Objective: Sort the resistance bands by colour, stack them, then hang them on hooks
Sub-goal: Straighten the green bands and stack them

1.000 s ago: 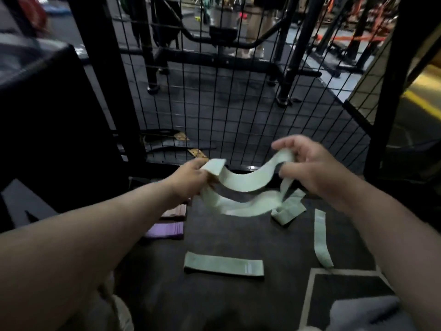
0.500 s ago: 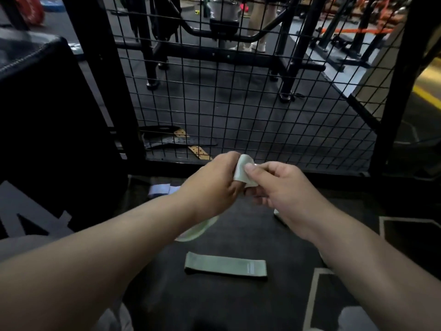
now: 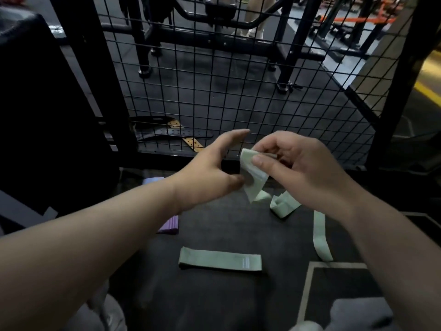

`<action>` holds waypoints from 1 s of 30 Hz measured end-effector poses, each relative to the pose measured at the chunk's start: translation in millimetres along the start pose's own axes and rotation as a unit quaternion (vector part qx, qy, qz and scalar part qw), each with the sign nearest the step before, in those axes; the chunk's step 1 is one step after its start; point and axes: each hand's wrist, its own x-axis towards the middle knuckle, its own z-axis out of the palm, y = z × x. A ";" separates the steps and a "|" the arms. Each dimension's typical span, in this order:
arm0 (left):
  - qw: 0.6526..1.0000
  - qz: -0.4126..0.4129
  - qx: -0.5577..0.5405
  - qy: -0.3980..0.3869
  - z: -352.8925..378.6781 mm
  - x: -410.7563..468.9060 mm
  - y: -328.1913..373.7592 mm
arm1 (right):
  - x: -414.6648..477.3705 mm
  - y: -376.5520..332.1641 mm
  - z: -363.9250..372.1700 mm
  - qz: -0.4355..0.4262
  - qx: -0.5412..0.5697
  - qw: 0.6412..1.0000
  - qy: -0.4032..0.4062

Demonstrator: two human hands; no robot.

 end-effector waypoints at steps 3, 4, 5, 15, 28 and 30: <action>0.993 -0.031 -0.108 -0.034 5.8 -0.7 -0.1 | 2.6 -2.0 -0.9 0.018 0.111 0.991 0.070; 0.990 -0.045 -0.129 -0.043 7.9 -1.8 0.8 | 3.6 -2.5 -1.3 0.046 0.153 0.982 0.102; 0.988 -0.056 -0.138 -0.049 9.9 -2.4 1.3 | 4.4 -2.8 -1.7 0.080 0.188 0.971 0.127; 0.939 -0.121 -0.264 -0.184 9.4 -12.4 1.6 | 2.5 -2.8 -7.8 0.227 0.271 0.935 0.025; 0.949 -0.205 -0.106 -0.217 -10.1 -20.7 -15.3 | 3.8 24.1 -20.3 0.280 0.322 0.853 0.302; 0.943 -0.230 -0.071 -0.228 -17.1 -24.9 -18.7 | 3.2 29.9 -24.8 0.299 0.342 0.823 0.342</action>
